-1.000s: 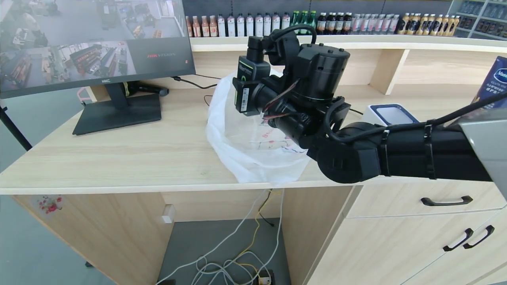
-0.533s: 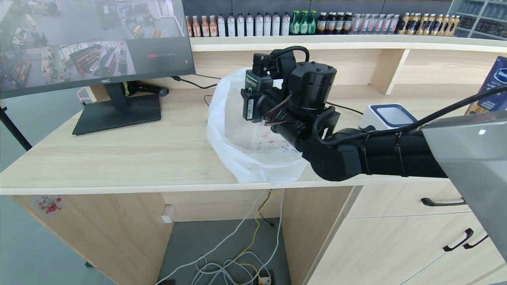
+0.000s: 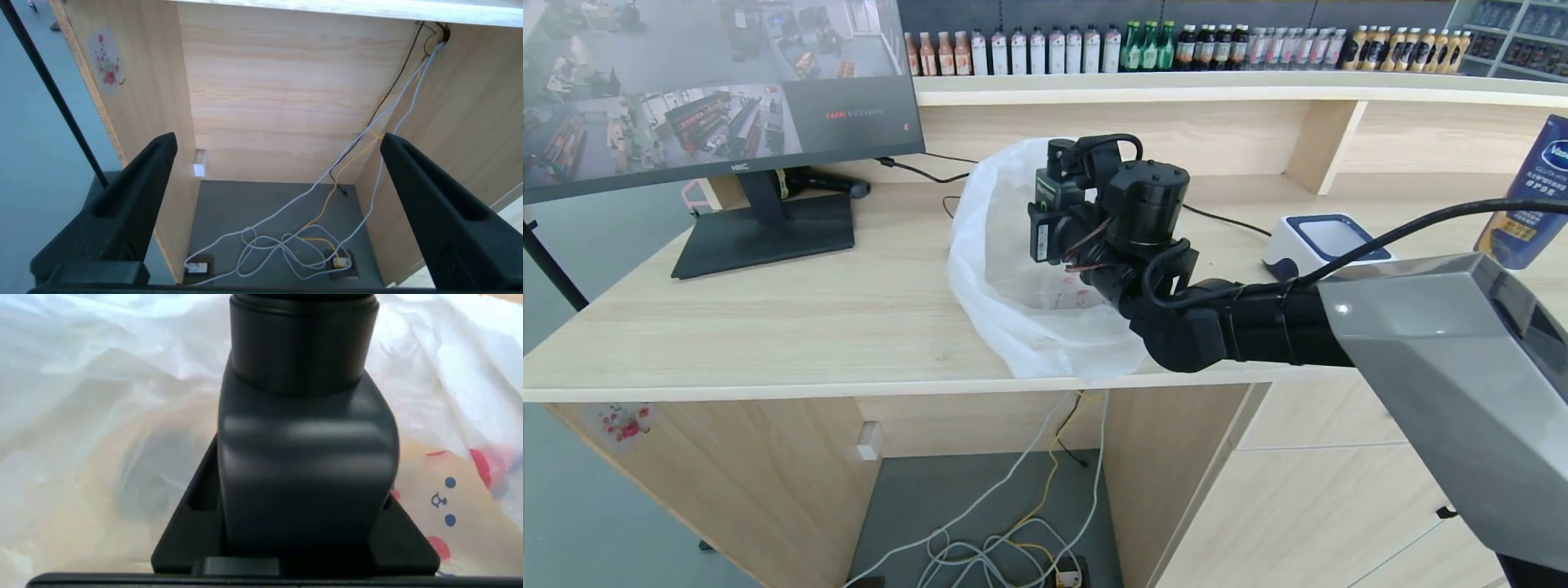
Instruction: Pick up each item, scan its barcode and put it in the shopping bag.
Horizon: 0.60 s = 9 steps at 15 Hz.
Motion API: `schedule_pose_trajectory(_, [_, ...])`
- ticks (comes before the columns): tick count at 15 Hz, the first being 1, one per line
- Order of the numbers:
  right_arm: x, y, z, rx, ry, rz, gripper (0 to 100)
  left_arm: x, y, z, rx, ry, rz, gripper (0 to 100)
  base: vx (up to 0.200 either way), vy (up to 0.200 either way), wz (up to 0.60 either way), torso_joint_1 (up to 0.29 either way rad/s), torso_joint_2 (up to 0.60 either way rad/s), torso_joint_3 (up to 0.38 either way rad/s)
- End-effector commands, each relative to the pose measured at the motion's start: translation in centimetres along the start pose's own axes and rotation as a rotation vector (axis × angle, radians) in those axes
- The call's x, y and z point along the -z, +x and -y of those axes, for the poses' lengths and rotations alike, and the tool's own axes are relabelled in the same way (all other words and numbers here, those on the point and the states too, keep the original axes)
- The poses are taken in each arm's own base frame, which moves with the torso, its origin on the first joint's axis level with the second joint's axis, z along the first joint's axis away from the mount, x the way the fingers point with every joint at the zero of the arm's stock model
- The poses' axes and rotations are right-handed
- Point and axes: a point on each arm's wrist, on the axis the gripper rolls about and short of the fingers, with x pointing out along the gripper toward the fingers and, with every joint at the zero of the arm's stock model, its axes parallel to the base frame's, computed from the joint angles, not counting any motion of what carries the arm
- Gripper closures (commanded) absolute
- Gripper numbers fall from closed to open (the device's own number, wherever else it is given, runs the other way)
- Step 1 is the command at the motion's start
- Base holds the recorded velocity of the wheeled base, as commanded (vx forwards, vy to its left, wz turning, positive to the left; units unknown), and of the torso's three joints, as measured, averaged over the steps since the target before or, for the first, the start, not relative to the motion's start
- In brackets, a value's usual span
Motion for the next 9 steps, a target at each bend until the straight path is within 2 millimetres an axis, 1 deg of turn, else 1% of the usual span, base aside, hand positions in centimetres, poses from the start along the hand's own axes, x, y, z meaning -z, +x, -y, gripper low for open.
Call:
schedule_pose_trajectory(1, [1.11, 0.28, -0.38, -0.006, -0.011, -0.018, 100, 0.00, 0.00, 0.00, 0.001, 0.000, 0.000, 0, 0.000, 0.000, 0.00, 0.000, 0.00, 0.000])
schedule_pose_trajectory(5, [1.76, 0.44, -0.32, -0.014, -0.026, -0.035, 100, 0.00, 0.00, 0.00, 0.000, 0.000, 0.000, 0, 0.000, 0.000, 0.00, 0.000, 0.00, 0.000])
schedule_pose_trajectory(6, [2.07, 0.52, 0.11, -0.007, -0.030, -0.046, 100, 0.00, 0.00, 0.00, 0.000, 0.000, 0.000, 0, 0.000, 0.000, 0.00, 0.000, 0.00, 0.000])
schedule_pose_trajectory(9, [2.10, 0.59, 0.37, -0.019, -0.033, -0.049, 100, 0.00, 0.00, 0.00, 0.000, 0.000, 0.000, 0, 0.000, 0.000, 0.00, 0.000, 0.00, 0.000])
